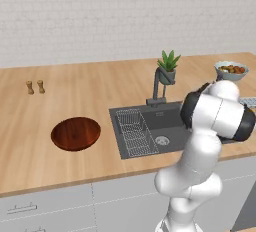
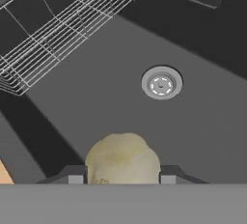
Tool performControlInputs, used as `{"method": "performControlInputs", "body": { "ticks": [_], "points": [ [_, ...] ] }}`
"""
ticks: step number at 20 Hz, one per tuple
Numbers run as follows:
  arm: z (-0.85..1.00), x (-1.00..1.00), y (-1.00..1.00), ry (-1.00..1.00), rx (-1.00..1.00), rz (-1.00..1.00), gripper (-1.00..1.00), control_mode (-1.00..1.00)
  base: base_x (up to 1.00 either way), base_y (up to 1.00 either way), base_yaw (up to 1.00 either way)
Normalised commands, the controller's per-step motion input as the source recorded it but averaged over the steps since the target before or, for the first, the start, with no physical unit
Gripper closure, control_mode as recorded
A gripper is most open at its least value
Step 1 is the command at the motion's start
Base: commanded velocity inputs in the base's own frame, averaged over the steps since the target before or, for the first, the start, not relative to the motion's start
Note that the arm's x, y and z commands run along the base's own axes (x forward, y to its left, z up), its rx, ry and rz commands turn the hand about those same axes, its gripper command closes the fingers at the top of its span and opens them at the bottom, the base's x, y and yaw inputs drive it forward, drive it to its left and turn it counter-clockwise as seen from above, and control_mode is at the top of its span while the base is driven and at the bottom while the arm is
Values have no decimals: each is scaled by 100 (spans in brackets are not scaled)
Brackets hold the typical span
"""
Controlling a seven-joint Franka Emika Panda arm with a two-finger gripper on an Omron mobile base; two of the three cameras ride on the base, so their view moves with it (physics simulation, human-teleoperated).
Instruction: Pick the garlic from the sink and place it in the bowl. Then pick the bowl and place it in the microwave. Then close the microwave door and press the start button.
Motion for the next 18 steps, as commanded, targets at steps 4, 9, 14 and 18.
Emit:
{"method": "performControlInputs", "body": {
  "ticks": [4,9,14,18],
  "points": [
    [100,-48,100,-9,-16,0,100,-100,0,0,0],
    [76,-22,100,0,-14,0,100,-100,0,0,0],
    [61,0,100,4,-10,0,100,-100,0,0,0],
    [58,0,100,5,-7,0,100,-100,0,0,0]
  ]
}}
